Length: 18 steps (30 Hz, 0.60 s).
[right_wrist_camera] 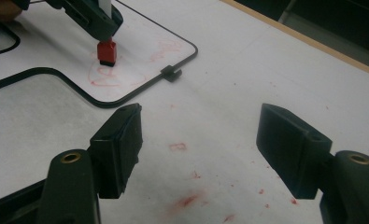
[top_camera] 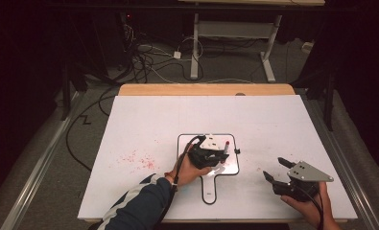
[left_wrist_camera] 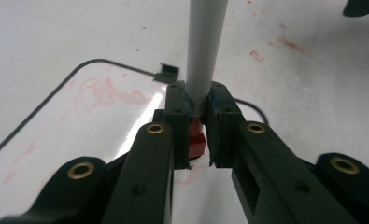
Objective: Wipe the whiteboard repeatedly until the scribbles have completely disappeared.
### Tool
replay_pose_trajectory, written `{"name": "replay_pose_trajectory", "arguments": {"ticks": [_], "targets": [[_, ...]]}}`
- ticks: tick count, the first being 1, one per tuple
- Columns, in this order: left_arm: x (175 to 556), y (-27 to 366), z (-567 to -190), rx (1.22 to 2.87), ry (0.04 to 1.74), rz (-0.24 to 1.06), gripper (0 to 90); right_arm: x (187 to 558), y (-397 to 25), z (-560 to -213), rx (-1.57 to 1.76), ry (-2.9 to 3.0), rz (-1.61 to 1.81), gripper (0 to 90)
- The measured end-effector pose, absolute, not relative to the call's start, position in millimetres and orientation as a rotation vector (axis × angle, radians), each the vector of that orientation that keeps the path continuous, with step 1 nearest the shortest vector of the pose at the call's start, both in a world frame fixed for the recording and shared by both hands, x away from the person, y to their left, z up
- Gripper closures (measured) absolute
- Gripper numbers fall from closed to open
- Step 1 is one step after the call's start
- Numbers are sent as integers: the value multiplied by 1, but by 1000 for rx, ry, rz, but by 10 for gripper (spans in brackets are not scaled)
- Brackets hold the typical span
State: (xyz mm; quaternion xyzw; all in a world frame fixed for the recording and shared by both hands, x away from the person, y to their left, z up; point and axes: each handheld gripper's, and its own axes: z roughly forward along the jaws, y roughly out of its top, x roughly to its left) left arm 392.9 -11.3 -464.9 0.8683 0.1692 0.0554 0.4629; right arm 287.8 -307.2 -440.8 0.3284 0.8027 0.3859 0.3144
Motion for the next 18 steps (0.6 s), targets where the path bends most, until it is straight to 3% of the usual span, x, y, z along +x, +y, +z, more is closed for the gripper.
{"name": "replay_pose_trajectory", "arguments": {"ticks": [4,8,16,18], "targets": [[386,-26,-465,2137,379,105,787,288,-306,-440,857,2115,1020,320],[379,-33,-461,2194,307,167,787,289,-307,-441,859,2121,1012,320],[407,-8,-462,2166,471,282,787,287,-309,-441,855,2113,998,319],[412,-4,-464,2140,507,254,787,287,-308,-441,848,2112,995,319]]}}
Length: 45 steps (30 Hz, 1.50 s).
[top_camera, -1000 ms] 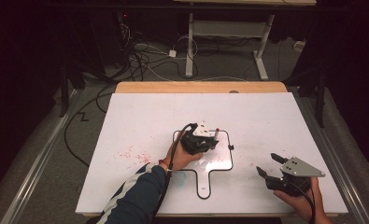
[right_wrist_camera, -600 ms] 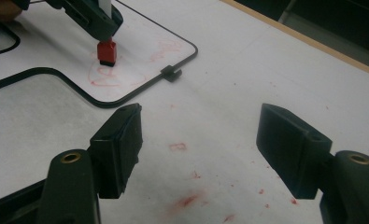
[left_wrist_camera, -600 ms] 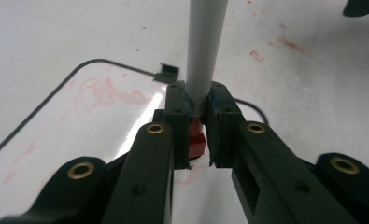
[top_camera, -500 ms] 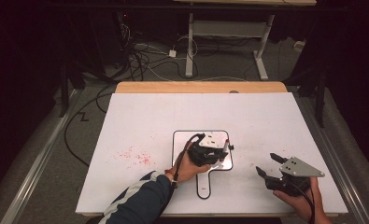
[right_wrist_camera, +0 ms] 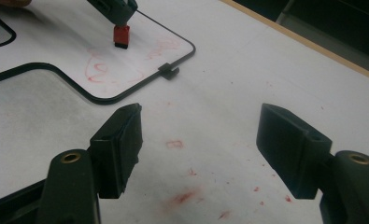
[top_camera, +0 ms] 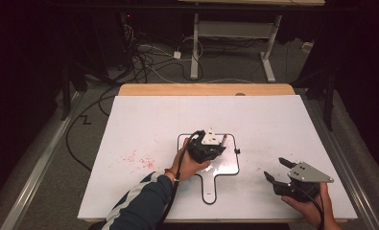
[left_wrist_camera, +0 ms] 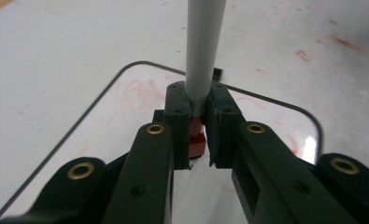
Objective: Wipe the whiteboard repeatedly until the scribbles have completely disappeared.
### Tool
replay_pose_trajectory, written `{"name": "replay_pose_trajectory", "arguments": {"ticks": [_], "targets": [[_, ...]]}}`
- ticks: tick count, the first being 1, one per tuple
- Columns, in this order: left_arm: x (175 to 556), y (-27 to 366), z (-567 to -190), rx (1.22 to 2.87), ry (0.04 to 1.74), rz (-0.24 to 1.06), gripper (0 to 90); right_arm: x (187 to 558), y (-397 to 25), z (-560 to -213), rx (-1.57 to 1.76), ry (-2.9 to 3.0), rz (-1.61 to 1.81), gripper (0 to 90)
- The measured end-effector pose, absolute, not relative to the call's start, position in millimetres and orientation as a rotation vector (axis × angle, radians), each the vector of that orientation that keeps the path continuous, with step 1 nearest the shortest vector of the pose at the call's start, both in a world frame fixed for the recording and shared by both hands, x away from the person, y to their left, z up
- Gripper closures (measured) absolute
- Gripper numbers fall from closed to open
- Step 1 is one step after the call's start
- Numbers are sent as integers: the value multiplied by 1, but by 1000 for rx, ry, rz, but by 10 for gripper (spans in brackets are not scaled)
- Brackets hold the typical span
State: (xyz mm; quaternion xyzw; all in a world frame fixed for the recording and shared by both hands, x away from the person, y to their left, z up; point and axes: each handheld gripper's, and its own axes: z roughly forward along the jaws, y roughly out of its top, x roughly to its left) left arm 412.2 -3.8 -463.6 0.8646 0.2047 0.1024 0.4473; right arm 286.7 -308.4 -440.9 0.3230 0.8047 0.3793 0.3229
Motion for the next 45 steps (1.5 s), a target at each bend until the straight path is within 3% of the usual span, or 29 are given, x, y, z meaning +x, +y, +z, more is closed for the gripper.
{"name": "replay_pose_trajectory", "arguments": {"ticks": [3,11,17,27,39,45], "targets": [[411,-5,-464,2133,516,243,787,287,-308,-441,844,2112,994,320],[376,-33,-462,2189,317,158,787,287,-307,-440,840,2117,998,320],[382,-25,-461,2213,321,198,786,286,-308,-439,831,2114,998,320],[406,13,-465,2164,494,220,786,285,-310,-438,827,2101,995,321],[360,-25,-468,2187,299,171,785,286,-308,-438,820,2108,991,319],[374,-16,-467,2201,308,206,785,285,-309,-438,820,2106,994,320]]}}
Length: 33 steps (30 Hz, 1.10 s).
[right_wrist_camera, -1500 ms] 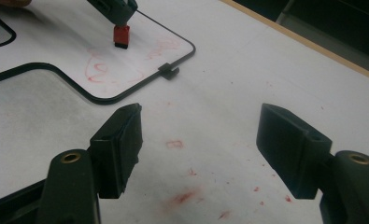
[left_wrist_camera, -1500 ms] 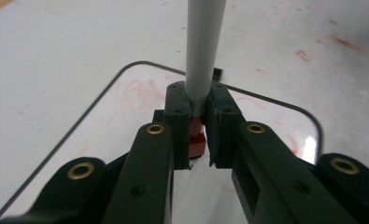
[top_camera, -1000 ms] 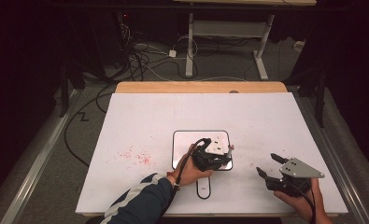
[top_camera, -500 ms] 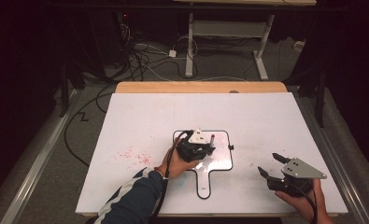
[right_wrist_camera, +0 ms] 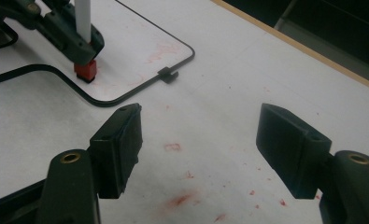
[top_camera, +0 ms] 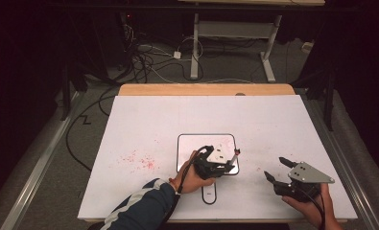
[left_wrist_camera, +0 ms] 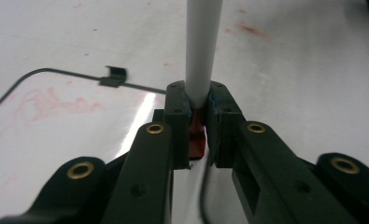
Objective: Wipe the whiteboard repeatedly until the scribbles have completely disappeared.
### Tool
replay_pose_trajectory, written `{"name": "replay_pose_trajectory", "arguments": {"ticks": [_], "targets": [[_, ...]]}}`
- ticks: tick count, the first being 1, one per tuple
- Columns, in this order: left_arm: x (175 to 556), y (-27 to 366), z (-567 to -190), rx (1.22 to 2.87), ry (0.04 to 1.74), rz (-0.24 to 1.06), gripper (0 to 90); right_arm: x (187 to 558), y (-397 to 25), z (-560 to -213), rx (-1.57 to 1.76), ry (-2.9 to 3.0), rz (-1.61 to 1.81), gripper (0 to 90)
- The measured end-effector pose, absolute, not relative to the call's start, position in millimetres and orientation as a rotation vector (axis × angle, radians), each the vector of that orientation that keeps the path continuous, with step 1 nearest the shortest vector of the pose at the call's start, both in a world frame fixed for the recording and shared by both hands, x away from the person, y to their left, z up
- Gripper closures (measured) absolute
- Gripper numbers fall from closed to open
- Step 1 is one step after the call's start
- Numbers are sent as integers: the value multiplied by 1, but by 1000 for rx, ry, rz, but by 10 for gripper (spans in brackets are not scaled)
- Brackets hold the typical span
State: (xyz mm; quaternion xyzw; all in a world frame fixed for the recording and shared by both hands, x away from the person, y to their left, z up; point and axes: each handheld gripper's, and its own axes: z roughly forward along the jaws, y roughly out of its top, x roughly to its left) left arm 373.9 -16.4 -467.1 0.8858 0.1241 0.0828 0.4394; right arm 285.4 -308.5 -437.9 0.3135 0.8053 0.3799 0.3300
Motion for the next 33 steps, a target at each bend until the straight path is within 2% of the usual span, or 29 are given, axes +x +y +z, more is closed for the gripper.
{"name": "replay_pose_trajectory", "arguments": {"ticks": [7,11,15,17,20,22,27,33], "targets": [[397,15,-467,2194,432,259,785,284,-311,-437,824,2099,991,320],[400,21,-468,2169,475,222,784,284,-310,-437,825,2099,990,320],[391,11,-470,2164,439,167,784,285,-309,-437,827,2099,992,320],[379,-5,-472,2196,361,158,785,285,-309,-437,820,2102,992,320],[370,-21,-477,2292,285,206,781,285,-308,-438,818,2105,994,320],[368,-22,-475,2298,273,231,782,285,-308,-437,814,2105,999,320],[366,-14,-449,2192,287,225,782,285,-310,-437,824,2101,1017,320],[364,-14,-449,2185,274,225,783,290,-302,-434,839,2138,1111,364]]}}
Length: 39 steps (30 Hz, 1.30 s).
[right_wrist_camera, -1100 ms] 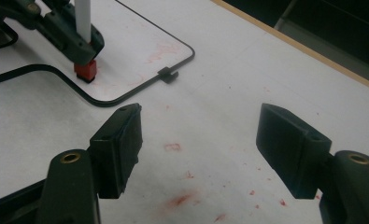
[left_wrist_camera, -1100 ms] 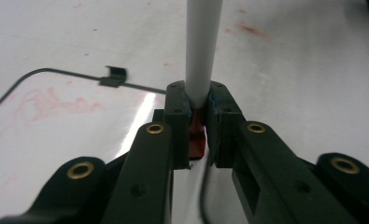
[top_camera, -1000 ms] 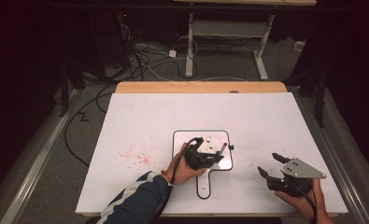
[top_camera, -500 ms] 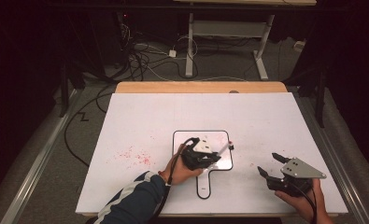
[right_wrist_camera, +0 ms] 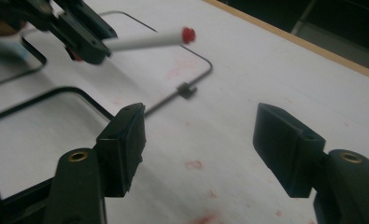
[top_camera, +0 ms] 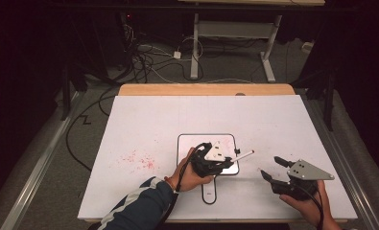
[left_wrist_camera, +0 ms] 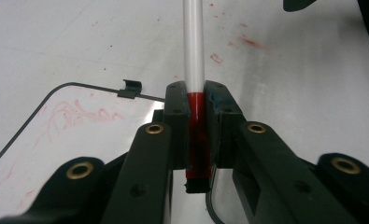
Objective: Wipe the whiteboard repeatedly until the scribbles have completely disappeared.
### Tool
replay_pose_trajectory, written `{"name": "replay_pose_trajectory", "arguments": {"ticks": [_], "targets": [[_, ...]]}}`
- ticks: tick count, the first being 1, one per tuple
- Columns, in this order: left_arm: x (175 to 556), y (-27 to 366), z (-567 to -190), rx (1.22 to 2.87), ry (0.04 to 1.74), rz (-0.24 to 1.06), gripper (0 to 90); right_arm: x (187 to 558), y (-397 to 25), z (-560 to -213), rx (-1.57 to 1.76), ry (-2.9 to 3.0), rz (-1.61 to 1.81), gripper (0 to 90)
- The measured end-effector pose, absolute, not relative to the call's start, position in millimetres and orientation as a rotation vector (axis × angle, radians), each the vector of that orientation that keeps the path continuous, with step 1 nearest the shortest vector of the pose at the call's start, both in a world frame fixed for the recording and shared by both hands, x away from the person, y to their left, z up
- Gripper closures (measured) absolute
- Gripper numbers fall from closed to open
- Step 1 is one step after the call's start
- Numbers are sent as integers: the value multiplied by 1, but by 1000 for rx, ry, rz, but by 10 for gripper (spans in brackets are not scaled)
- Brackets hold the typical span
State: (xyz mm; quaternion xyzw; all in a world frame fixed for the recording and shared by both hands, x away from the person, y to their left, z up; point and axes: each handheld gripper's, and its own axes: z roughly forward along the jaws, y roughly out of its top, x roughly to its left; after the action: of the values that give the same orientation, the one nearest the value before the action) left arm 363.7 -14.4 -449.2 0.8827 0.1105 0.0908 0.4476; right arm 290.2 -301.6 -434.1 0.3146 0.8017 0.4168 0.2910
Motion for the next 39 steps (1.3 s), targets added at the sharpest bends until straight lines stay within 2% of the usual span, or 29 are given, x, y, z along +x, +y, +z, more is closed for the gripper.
{"name": "replay_pose_trajectory", "arguments": {"ticks": [3,10,14,21,23,27,29,31,34,36,37,38,39], "targets": [[362,-12,-447,2145,267,222,782,297,-295,-433,856,2160,1219,390],[360,-5,-444,2075,268,224,783,316,-278,-426,906,2204,1488,366],[359,-5,-446,2070,278,227,783,324,-262,-420,870,2211,1568,391],[353,1,-448,2101,295,260,784,327,-240,-417,778,2232,1587,546],[352,2,-448,2105,295,269,784,327,-238,-417,767,2233,1581,564],[349,2,-448,2121,299,285,784,331,-229,-417,761,2233,1563,693],[349,2,-448,2121,302,287,784,332,-227,-417,763,2241,1568,718],[348,1,-449,2132,301,290,783,333,-225,-417,746,2253,1559,781],[347,-1,-450,2136,315,312,777,333,-218,-416,719,2271,1552,807],[347,-1,-450,2136,327,329,657,332,-214,-414,693,2275,1519,809],[347,1,-449,2137,354,347,657,332,-214,-414,693,2275,1519,809],[346,3,-448,2139,378,351,519,333,-213,-413,681,2276,1461,809],[346,6,-446,2139,402,367,432,334,-214,-412,684,2281,1425,809]]}}
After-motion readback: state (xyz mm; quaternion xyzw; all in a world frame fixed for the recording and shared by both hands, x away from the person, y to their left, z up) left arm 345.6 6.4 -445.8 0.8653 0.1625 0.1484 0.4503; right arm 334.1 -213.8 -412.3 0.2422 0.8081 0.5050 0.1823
